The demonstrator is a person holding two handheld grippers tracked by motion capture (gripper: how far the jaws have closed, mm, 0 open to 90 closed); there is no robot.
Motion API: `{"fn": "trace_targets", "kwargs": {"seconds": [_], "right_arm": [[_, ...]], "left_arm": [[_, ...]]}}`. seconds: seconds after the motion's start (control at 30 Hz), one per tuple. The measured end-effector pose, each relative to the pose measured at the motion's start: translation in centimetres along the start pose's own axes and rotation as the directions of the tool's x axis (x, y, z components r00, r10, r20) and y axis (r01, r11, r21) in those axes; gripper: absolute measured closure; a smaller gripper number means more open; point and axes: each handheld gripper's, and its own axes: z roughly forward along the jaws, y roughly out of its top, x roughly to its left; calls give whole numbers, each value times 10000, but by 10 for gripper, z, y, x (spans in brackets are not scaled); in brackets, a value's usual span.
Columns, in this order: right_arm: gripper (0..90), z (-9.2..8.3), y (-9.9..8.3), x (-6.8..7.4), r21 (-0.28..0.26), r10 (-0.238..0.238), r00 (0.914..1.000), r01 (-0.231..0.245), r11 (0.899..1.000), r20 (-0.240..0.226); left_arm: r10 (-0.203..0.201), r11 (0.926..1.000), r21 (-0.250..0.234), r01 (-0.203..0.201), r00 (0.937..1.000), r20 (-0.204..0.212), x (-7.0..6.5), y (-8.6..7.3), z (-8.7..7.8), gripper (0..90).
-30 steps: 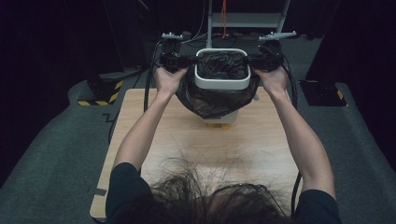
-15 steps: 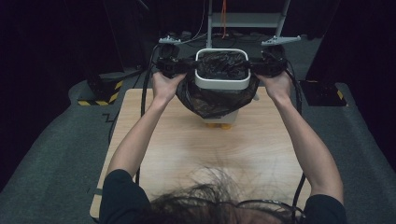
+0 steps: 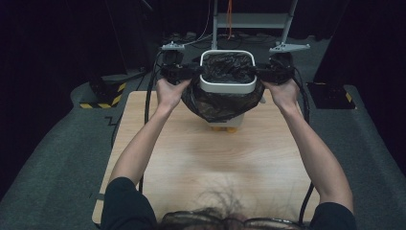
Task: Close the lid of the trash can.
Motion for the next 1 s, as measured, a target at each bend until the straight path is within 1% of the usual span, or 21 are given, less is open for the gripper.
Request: {"fn": "trace_targets", "kwargs": {"seconds": [0.13, 0.2, 0.23, 0.27, 0.3, 0.33, 0.37, 0.4, 0.43, 0.47, 0.5, 0.53, 0.6, 0.63, 0.7, 0.73, 0.8, 0.87, 0.93, 0.97, 1.0], "right_arm": [[627, 0, 2, -3, 121, 56, 10000, -56, 9999, -32], [605, -1, 5, -6, -37, 171, 9998, -171, 9998, -69], [582, -2, 10, -8, -284, 465, 9987, -471, 9985, -212], [582, -2, 10, -8, -284, 465, 9987, -471, 9985, -212], [546, -2, 16, -8, -295, 507, 9983, -515, 9982, -274], [546, -2, 16, -8, -295, 507, 9983, -515, 9982, -274], [533, 1, 22, -7, -249, 363, 9991, -369, 9990, -237], [530, 3, 25, -6, -224, 372, 9988, -379, 9990, -304], [530, 3, 25, -6, -224, 372, 9988, -379, 9990, -304], [525, 10, 33, -7, -148, 411, 9977, -419, 9990, -542], [525, 10, 33, -7, -148, 411, 9977, -419, 9990, -542], [532, 18, 39, -7, -177, 442, 9960, -457, 9988, -774], [558, 27, 44, -5, -3, 513, 9921, -517, 9987, -1143], [569, 32, 46, -2, 153, 381, 9917, -365, 9992, -1225], [586, 43, 53, 2, 562, -73, 9938, 136, 9983, -1106], [595, 48, 55, 3, 720, -129, 9928, 216, 9972, -1192], [599, 57, 57, 3, 1039, -177, 9928, 301, 9941, -1181], [604, 63, 56, 1, 1192, -23, 9933, 161, 9927, -1153], [604, 67, 56, -2, 1436, 28, 9954, 110, 9896, -953], [602, 69, 57, -4, 1485, -29, 9965, 154, 9888, -841], [602, 69, 57, -4, 1485, -29, 9965, 154, 9888, -841]], "left_arm": [[139, 9999, 96, -137, 9997, -218, -1, 4, 3, 593], [-43, 9999, -117, 40, 9998, -214, 2, 7, 5, 549], [-172, 9996, -229, 166, 9996, -235, 2, 8, 6, 531], [-239, 9994, -260, 232, 9994, -249, 3, 9, 8, 531], [-226, 9995, -232, 216, 9988, -436, 3, 11, 14, 513], [-226, 9995, -232, 216, 9988, -436, 3, 11, 14, 508], [-373, 9989, -308, 357, 9979, -535, 4, 12, 20, 504], [-373, 9989, -308, 357, 9979, -535, 4, 12, 20, 498], [-461, 9987, -255, 447, 9975, -543, 6, 13, 23, 498], [-523, 9985, -189, 512, 9965, -651, 9, 15, 29, 488], [-523, 9985, -189, 512, 9965, -651, 9, 15, 29, 488], [-592, 9982, -163, 582, 9959, -677, 10, 15, 32, 488], [-713, 9974, -77, 710, 9951, -685, 11, 15, 36, 488], [-687, 9976, -27, 687, 9953, -678, 10, 16, 37, 488], [-415, 9991, 54, 421, 9955, -857, 8, 19, 38, 490], [-350, 9993, 67, 358, 9953, -901, 8, 20, 39, 491], [-424, 9989, 159, 441, 9948, -930, 10, 22, 41, 492], [-419, 9985, 301, 451, 9940, -1008, 10, 21, 42, 494], [-323, 9984, 434, 370, 9940, -1049, 9, 22, 45, 498], [-323, 9984, 434, 370, 9940, -1049, 9, 22, 45, 499], [-284, 9984, 464, 335, 9939, -1066, 9, 23, 45, 499]]}}
